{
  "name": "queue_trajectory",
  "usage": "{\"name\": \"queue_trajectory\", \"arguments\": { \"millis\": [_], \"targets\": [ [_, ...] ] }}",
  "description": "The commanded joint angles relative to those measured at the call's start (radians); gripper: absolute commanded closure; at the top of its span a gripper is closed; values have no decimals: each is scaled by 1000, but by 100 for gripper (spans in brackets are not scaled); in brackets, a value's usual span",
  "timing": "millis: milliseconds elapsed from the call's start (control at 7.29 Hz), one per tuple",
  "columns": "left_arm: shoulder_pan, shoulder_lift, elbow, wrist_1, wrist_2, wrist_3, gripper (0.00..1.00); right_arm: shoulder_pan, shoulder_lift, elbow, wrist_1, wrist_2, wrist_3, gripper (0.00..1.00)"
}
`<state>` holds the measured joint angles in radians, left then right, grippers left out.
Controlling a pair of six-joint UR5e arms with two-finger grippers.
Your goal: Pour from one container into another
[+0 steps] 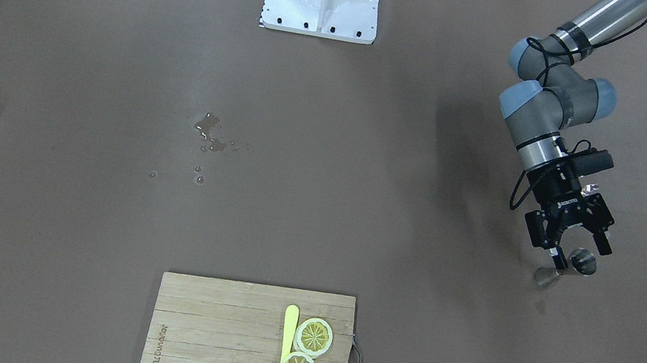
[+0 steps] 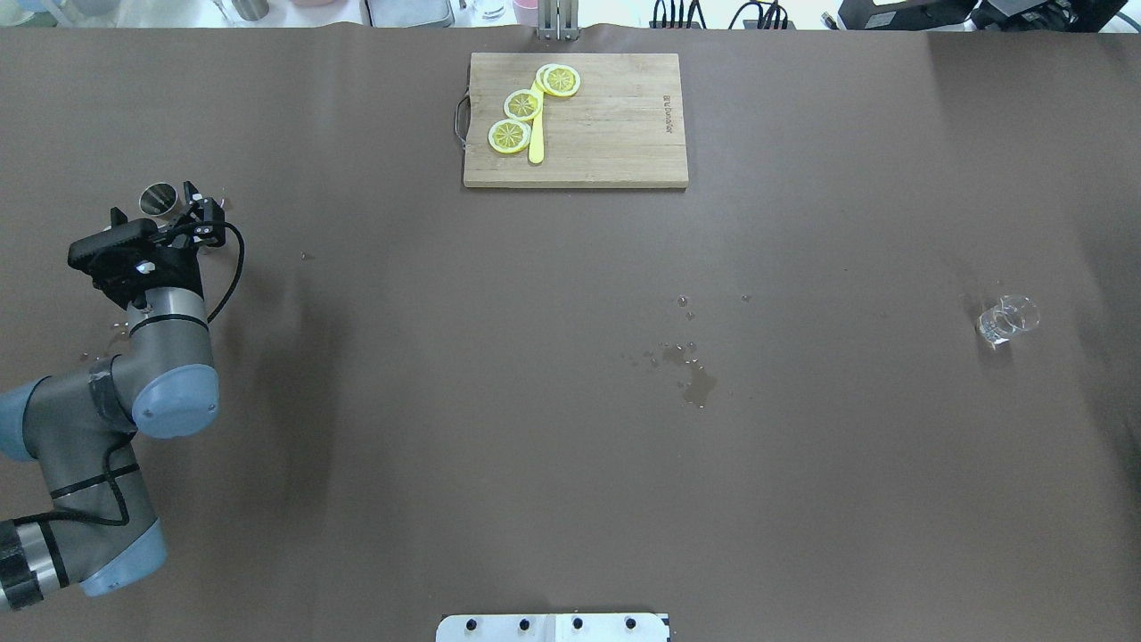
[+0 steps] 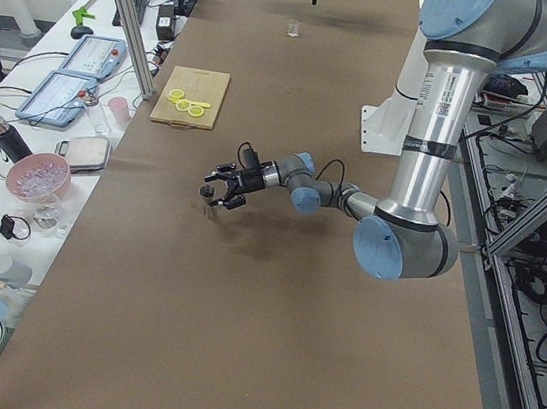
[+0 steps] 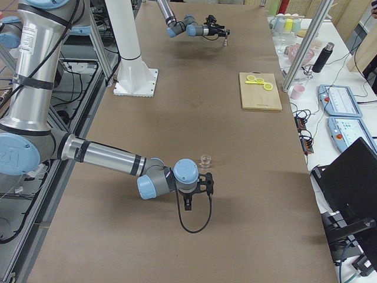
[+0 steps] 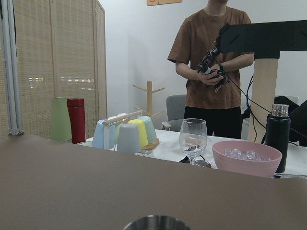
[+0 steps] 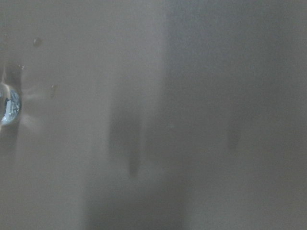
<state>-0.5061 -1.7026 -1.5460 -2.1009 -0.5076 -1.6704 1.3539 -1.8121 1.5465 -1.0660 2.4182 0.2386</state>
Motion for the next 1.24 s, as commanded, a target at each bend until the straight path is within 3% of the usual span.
{"name": "queue_trajectory", "arguments": {
  "millis": [0,137,412,549,686,961,1098],
  "targets": [
    [0,47,-77,5,-3,38,3,40,7,162,-418,-2,-100,0],
    [-2,69,-127,33,-24,49,3,40,8,237,-543,-19,-120,0],
    [-26,93,-288,202,-78,55,3,88,-24,332,-604,-36,-169,0],
    [-40,93,-333,237,-110,102,3,76,-20,368,-696,-48,-250,0],
    [-45,92,-367,239,-141,176,3,102,-18,409,-783,-106,-310,0],
    [-43,89,-449,239,-244,359,3,126,-24,475,-935,-122,-331,0],
    [-43,86,-485,254,-281,421,3,143,-23,475,-943,-123,-331,0]
  ]
}}
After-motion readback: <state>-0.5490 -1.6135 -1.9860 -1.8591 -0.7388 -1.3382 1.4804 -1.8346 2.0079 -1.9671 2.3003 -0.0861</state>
